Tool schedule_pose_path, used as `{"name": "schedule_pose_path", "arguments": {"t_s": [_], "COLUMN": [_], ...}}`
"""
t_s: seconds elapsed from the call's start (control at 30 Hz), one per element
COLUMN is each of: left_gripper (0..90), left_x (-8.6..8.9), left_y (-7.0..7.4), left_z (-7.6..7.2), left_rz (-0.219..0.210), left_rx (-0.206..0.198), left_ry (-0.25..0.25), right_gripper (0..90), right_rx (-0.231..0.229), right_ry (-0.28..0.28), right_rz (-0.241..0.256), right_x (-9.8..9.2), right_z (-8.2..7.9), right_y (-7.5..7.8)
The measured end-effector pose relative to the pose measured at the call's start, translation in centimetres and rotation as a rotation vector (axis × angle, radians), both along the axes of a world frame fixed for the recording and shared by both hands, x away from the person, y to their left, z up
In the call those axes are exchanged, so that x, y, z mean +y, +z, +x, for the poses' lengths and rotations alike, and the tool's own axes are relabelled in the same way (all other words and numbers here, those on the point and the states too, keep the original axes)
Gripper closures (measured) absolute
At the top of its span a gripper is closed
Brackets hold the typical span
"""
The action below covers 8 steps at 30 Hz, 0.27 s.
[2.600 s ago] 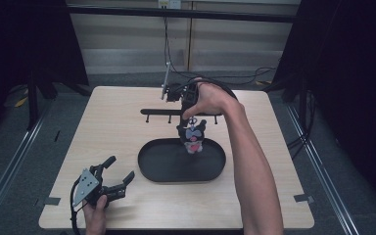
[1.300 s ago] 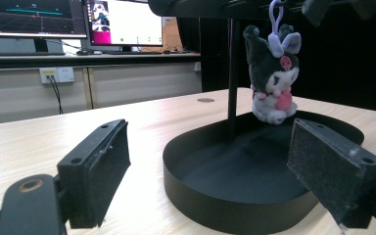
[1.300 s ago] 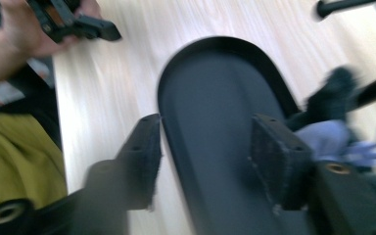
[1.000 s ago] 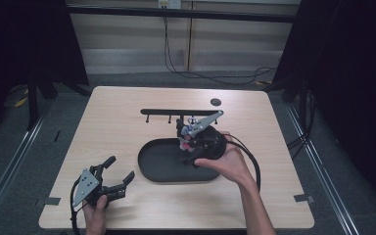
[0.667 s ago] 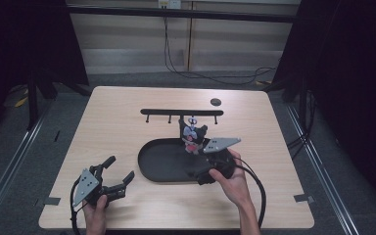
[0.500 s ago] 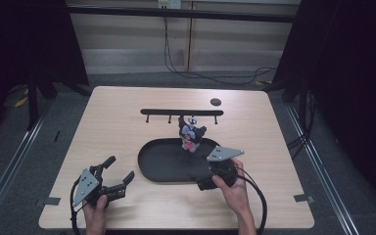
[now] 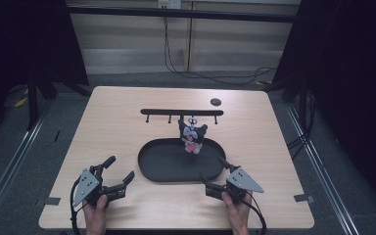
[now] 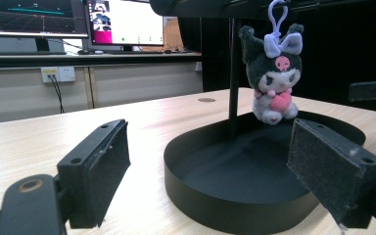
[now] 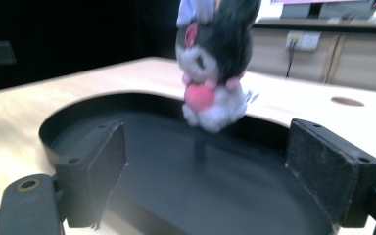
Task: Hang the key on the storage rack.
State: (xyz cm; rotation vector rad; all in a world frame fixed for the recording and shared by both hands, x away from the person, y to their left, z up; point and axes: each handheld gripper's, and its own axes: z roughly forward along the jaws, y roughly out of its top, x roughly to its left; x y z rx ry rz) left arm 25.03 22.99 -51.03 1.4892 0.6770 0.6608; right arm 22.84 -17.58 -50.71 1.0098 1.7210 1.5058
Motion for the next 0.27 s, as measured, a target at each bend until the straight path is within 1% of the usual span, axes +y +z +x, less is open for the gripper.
{"name": "schedule_pose_path", "arguments": {"t_s": [0.1, 0.13, 0.17, 0.2, 0.23, 0.27], "left_gripper": [15.4, 15.4, 15.4, 15.3, 15.3, 15.3], "left_x": [0.0, -0.03, -0.02, -0.02, -0.04, 0.0], "left_y": [0.0, -0.01, -0.02, -0.02, -0.02, 0.0], "left_z": [0.01, -0.02, -0.01, -0.01, -0.02, -0.01], "left_rz": [0.0, -0.005, -0.006, -0.006, -0.008, -0.001], "left_rx": [-0.003, 0.0, 0.0, 0.001, 0.003, 0.0], "left_ry": [-0.001, -0.002, -0.002, -0.001, -0.001, 0.005], "right_gripper": [14.9, 14.9, 14.0, 13.8, 13.8, 13.8], "right_rx": [-0.049, -0.068, -0.097, -0.13, -0.131, -0.125], "right_ry": [-0.008, -0.002, -0.004, -0.028, -0.034, -0.03], "right_rz": [0.061, 0.074, 0.088, 0.071, 0.06, 0.07], "right_x": [-0.51, -0.67, -0.83, -0.76, -0.71, -0.74], "right_z": [-0.41, -0.55, -0.8, -1.09, -1.1, -1.04], "right_y": [-0.21, -0.28, -0.4, -0.47, -0.46, -0.46]}}
